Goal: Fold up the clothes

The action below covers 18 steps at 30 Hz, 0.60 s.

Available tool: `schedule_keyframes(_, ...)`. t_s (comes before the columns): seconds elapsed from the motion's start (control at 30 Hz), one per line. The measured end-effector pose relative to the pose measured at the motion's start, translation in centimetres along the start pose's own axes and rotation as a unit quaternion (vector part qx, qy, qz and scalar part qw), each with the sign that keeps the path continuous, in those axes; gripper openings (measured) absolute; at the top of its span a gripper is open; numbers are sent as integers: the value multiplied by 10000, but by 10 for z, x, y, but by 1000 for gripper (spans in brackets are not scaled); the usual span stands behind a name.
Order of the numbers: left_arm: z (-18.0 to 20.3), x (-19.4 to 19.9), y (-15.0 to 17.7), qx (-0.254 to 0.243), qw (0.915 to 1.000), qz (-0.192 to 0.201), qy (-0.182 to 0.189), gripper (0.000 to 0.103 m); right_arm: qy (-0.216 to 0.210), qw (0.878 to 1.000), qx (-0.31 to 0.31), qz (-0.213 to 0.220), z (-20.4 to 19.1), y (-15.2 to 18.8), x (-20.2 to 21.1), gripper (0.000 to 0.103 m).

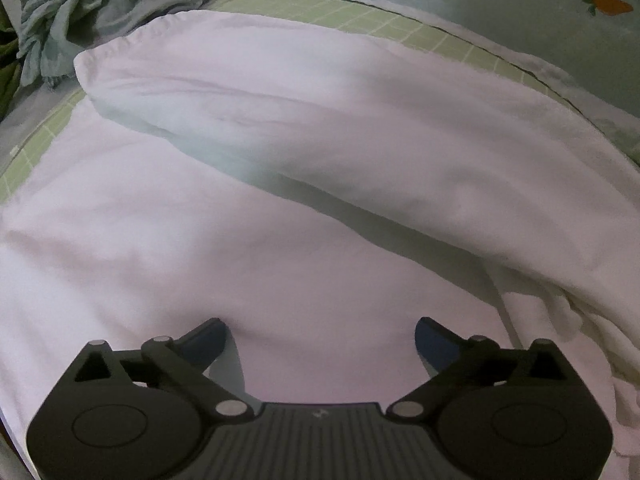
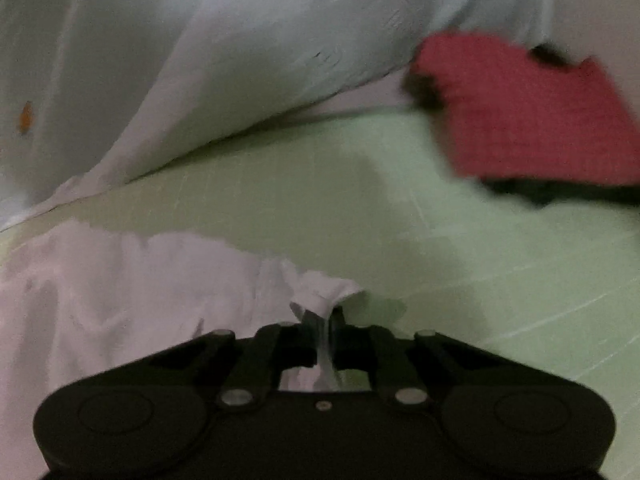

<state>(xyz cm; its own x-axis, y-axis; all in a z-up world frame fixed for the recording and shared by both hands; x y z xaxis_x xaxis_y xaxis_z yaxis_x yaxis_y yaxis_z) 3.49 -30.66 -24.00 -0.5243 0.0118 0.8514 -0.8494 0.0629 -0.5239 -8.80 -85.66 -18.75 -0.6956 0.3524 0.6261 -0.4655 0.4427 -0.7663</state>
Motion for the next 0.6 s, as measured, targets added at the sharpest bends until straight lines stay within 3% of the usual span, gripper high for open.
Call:
schedule_keyframes(0.13,-1,1,1,-16,10000,52,24,103,1132,9894,-872,248,57,-13,-7,6)
schedule_keyframes(0.17,-1,1,2,-18,10000,53,33,103,1331,9877,-778,265,60,-14,-5,9)
schedule_keyframes(0.2,-1,1,2,-20,10000,53,43,103,1529,9855,-683,281,62,-15,-2,13)
schedule_keyframes(0.23,-2,2,2,-23,10000,53,54,103,1712,9830,-592,294,63,-16,1,24)
schedule_keyframes(0.33,-5,5,4,64,9998,25,177,101,1851,9817,-258,375,49,-15,29,89)
schedule_keyframes(0.47,-29,22,7,489,9973,108,543,101,1695,9826,-41,759,13,-1,71,103)
schedule_keyframes(0.6,-63,38,-2,404,9969,339,588,97,1279,9902,-118,544,-18,36,99,103)
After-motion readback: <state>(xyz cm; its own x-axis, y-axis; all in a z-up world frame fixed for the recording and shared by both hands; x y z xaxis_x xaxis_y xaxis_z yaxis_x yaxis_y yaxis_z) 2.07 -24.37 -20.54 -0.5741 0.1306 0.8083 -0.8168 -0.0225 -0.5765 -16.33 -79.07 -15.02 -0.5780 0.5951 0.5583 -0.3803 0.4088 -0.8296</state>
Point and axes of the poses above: each gripper's, at about its wrist camera, not at the fingertips, and x roughly against the way its jaws point, z to its right, y to its underside, the point moved 9 cm from there along -x, roughly the way its jaws point, and after that the axes turned 8 degrees about z, right-handed, at the moved point
